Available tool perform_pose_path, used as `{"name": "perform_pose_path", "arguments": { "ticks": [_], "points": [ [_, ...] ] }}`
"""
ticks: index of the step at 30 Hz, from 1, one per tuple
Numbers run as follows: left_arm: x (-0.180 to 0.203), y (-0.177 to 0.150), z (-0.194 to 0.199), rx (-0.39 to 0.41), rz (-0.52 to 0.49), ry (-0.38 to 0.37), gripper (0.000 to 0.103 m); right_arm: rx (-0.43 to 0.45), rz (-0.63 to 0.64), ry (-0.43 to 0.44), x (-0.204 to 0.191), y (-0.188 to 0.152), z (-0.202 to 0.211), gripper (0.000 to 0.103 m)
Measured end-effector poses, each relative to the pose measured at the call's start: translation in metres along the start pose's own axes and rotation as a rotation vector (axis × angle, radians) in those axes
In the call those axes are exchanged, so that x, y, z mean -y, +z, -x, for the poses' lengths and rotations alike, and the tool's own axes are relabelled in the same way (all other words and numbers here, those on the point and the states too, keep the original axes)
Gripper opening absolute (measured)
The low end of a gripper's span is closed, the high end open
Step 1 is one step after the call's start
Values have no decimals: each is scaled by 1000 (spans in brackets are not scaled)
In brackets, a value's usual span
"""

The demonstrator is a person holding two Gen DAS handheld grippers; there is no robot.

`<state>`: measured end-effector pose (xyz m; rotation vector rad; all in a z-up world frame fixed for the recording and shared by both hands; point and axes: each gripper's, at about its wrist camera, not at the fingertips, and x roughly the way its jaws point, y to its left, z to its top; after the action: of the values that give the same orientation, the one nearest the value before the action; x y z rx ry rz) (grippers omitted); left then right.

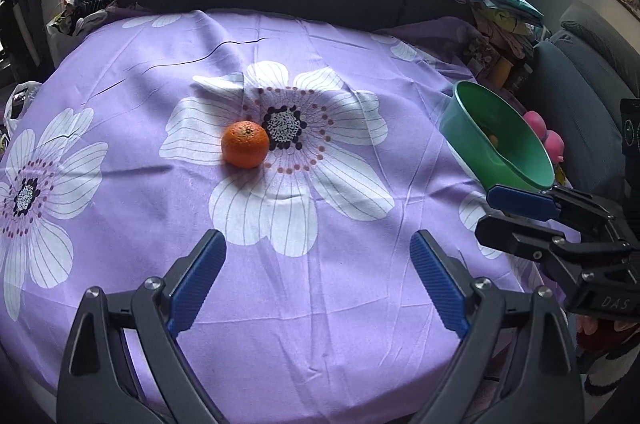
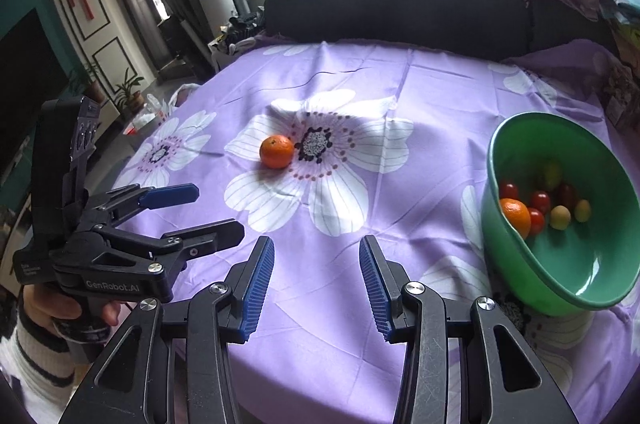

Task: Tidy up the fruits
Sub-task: 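Move both grippers back toward the last orange on the cloth, then close the right gripper around the orange, then carry the orange over the green bowl with the right gripper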

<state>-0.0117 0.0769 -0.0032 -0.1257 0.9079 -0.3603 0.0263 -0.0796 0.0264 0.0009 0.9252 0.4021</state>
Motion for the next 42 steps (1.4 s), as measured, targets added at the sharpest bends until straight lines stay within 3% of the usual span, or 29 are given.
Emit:
{"name": "perform_pose_path", "arguments": {
  "ticks": [11, 19, 26, 32, 37, 42],
  "points": [
    [-41, 22, -8, 8, 13, -8, 88, -40, -60, 92, -2, 30, -43, 45],
    [-53, 44, -37, -36, -57, 7, 73, -79, -173, 236, 4, 60, -89, 45],
    [-53, 55, -65, -72, -140, 44, 69, -179, -287, 326, 9, 78, -149, 45],
    [-54, 62, -85, -106, -188, 64, 61, -211, -298, 325, 4, 86, -179, 45],
    [-58, 65, -96, -127, -197, 76, 48, -245, -321, 353, 3, 88, -195, 45],
    [-61, 67, -98, -134, -194, 84, 43, -227, -329, 371, 3, 88, -199, 43]
  ]
}}
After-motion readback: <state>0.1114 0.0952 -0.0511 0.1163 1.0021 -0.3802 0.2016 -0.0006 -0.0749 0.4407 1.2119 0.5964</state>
